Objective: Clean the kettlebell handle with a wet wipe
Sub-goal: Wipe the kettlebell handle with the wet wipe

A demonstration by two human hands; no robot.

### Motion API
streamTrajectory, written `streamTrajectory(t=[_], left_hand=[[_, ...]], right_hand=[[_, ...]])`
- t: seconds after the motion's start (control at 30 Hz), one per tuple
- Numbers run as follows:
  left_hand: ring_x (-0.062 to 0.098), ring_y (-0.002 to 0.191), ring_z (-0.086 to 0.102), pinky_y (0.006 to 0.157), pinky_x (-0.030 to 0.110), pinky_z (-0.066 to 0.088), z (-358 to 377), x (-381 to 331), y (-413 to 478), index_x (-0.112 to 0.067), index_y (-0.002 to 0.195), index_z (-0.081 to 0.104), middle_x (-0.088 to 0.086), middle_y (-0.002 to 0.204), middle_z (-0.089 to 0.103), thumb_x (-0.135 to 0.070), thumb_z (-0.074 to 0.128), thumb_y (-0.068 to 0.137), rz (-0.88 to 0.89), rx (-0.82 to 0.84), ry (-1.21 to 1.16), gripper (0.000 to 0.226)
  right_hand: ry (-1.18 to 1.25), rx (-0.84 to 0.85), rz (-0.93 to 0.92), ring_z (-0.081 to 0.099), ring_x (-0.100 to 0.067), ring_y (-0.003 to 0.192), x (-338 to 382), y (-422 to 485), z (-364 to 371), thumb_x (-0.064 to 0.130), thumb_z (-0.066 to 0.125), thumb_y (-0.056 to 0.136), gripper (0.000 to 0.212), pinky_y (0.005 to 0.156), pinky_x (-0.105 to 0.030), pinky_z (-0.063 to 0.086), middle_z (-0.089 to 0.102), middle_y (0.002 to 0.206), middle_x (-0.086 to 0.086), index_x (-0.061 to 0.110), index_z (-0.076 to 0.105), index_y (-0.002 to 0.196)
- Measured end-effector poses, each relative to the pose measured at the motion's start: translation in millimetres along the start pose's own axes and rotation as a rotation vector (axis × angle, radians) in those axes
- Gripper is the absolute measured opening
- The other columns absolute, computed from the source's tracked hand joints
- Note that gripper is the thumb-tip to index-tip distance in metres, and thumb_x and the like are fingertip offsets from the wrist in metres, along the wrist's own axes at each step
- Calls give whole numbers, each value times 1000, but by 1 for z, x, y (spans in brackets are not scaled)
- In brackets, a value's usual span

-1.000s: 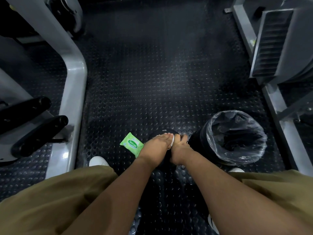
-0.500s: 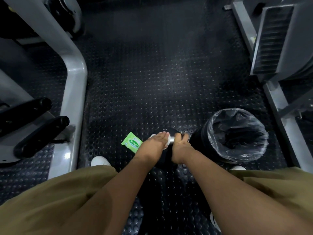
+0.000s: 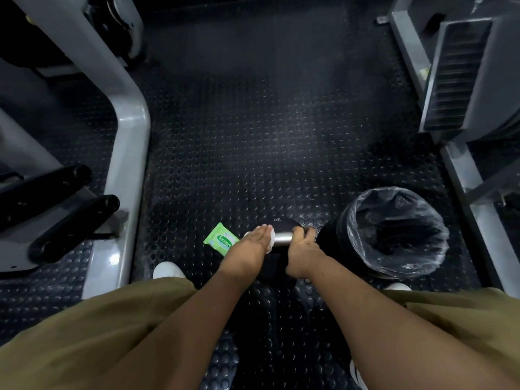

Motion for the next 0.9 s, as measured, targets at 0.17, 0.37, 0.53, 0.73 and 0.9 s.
streamTrajectory(t=[0.17,0.37,0.53,0.73,0.9], left_hand=[[18,160,17,127,26,8,-1,-37,19,-11,166,15,7,174,18,-6,35,109,71,-11,56,61],[17,159,20,127,29,17,1,-35,21,-14,167,14,5,173,20,-8,41,107,97,59,101,66],[25,135,55,102,32,42,2,-7,35,-18,153,40,2,157,50,-16,49,102,-87,206,97,52],[29,118,66,100,35,51,-16,0,7,-23,145,58,4,144,64,-20,58,101,-88,49,-91,44],[29,119,64,91,33,47,-13,-29,18,-19,138,53,3,139,64,-17,53,103,-52,71,31,36]], right_hand=[[11,4,-13,55,-32,115,-1,5,-1,18,81,75,101,91,-37,54,11,145,-15,21,10,146],[4,34,3,55,-33,117,1,2,0,19,83,73,103,93,-38,54,11,145,-16,21,10,147],[3,34,0,55,-34,112,1,0,-2,12,79,75,95,92,-40,56,14,141,-14,23,13,144],[0,25,15,56,-34,111,-1,3,2,12,80,74,93,90,-40,56,15,136,-12,24,16,140],[-27,59,35,56,-30,105,-1,3,1,17,84,72,98,78,-35,53,16,137,-12,23,14,142]])
Point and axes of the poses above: each hand's wrist, its own y-axis towards the middle knuckle, its own z-axis out of the palm, x = y × z, the point moved 7 cm from there along y, towards the middle knuckle
